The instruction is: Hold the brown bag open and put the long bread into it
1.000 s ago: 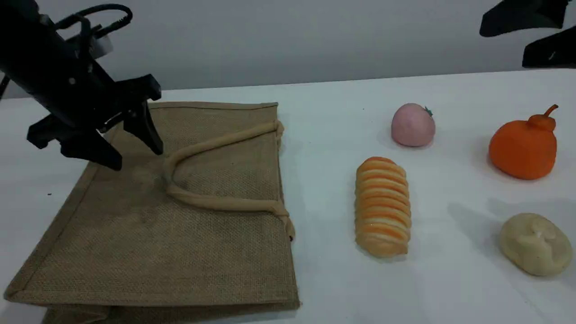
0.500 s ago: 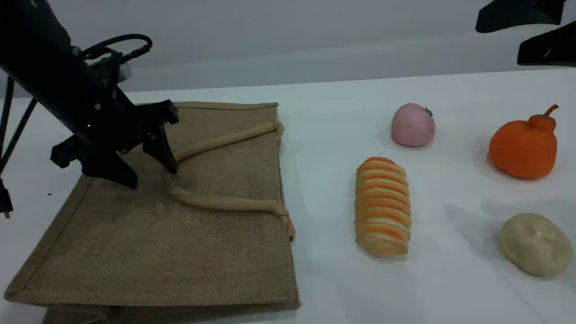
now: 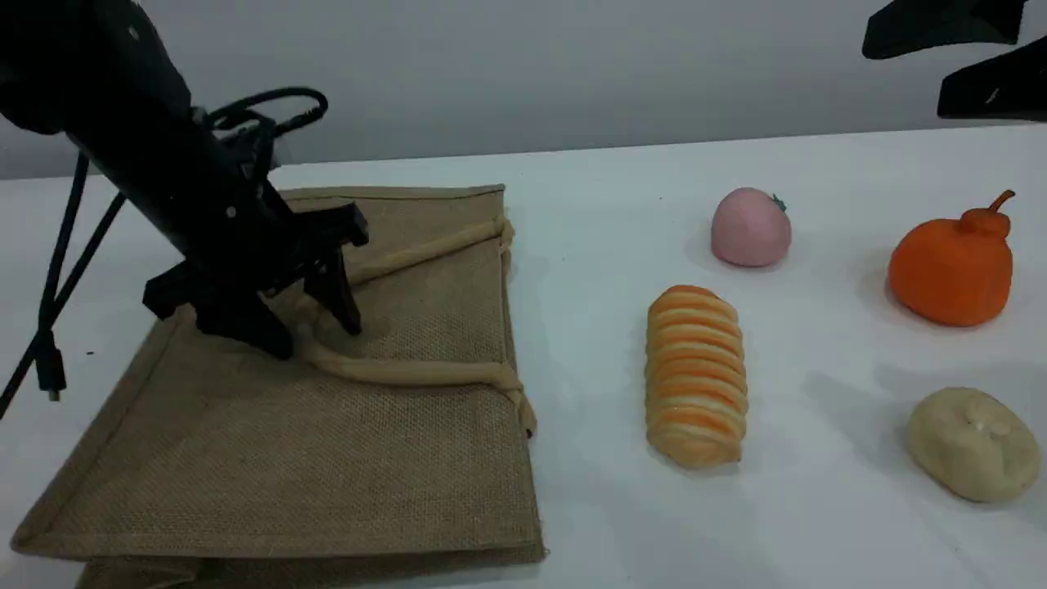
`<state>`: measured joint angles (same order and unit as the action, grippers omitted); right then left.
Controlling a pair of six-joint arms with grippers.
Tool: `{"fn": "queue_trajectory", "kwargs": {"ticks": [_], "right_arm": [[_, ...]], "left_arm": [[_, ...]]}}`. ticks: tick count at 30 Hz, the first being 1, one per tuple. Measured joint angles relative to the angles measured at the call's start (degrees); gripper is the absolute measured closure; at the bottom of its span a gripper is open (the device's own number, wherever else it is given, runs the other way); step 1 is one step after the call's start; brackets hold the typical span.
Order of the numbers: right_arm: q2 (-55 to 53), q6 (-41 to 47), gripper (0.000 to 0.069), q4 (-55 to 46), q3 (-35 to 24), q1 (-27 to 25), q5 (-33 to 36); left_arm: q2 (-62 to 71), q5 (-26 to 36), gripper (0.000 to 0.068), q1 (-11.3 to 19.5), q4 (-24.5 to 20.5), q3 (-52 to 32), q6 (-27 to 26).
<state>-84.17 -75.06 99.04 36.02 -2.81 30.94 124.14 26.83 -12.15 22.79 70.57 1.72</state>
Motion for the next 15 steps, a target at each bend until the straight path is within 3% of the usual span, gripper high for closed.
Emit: {"fn": "queue_trajectory", "kwargs": {"ticks": [4, 7, 9, 14, 15], "right_arm": [[0.00, 0.00, 0.0214, 0.00, 0.00, 0.00, 0.00], [0.00, 0.00, 0.0214, 0.00, 0.00, 0.00, 0.00], [0.00, 0.00, 0.0214, 0.00, 0.00, 0.00, 0.00], [0.00, 0.00, 0.0214, 0.00, 0.00, 0.00, 0.00], [0.00, 0.00, 0.0214, 0.00, 0.00, 0.00, 0.00]], "left_arm": [[0.54, -0.13, 0.0214, 0.00, -3.60, -0.05, 3.33], [0.54, -0.01, 0.0257, 0.00, -5.05, -0.05, 4.09], [0.54, 0.04, 0.0325, 0.00, -5.18, -0.05, 4.04], [0.54, -0.13, 0.0589, 0.00, -5.05, -0.05, 3.74], [0.54, -0.56, 0.0596, 0.00, -5.05, -0.05, 3.56]]}}
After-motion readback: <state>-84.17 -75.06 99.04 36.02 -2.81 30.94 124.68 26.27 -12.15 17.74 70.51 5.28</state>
